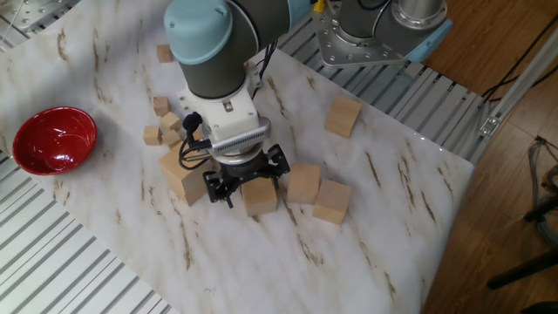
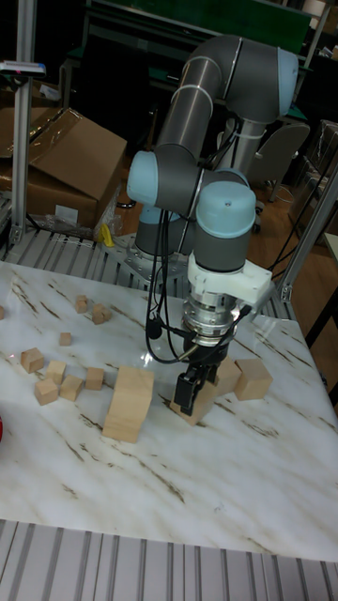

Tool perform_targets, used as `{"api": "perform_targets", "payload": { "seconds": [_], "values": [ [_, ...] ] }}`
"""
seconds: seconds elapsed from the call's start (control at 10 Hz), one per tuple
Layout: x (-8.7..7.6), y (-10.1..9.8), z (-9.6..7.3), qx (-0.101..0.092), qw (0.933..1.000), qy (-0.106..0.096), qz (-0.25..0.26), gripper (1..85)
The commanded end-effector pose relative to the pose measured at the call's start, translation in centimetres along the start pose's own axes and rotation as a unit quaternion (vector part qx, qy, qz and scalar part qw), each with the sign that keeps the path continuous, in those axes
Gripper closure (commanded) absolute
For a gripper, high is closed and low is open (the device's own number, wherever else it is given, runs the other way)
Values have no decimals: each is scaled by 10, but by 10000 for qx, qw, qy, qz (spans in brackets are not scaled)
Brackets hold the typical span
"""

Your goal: Stack the blocks in a vertical line of five

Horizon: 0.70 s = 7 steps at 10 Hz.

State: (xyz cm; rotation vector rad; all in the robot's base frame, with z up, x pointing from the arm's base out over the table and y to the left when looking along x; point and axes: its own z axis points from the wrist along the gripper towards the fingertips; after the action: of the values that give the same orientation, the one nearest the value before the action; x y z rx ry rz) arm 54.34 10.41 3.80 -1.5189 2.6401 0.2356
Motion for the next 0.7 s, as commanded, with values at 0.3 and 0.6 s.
{"api": "perform_targets", "payload": {
  "seconds": [0.3, 0.6],
  "values": [
    [2, 6, -2, -76, 10000, 34, 39, 7],
    [3, 7, -7, -106, 9999, 60, -22, 7]
  ]
}}
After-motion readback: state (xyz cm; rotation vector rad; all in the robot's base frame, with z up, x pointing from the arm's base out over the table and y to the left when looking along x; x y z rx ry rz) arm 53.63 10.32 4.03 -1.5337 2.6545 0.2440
